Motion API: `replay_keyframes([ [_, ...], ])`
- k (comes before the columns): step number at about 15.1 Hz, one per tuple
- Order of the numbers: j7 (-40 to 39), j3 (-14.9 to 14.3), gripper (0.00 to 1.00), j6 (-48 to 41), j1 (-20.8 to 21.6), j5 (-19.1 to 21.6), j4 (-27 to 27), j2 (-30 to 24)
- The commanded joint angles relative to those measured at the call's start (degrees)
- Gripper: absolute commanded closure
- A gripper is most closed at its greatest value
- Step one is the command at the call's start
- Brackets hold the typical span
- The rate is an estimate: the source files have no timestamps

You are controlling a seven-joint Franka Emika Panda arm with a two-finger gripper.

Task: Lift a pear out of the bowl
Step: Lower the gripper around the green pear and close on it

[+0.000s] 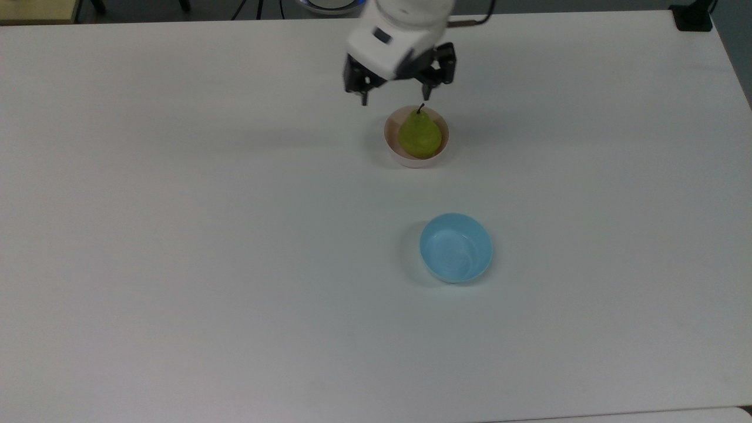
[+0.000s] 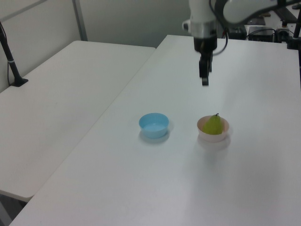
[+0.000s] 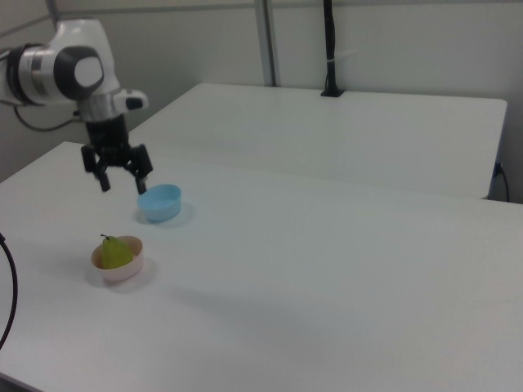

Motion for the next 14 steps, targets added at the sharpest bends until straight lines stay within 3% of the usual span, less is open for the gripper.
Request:
replay_keyframes([
  [1, -1.8, -0.5, 0.00, -1.2, 2.8, 0.6, -1.7, 2.9],
  [10, -6.2, 0.6, 0.00, 0.0, 4.9, -1.0, -5.0, 9.6],
  [14, -5.3, 0.7, 0.00, 4.5, 5.6, -1.0, -5.2, 12.7],
])
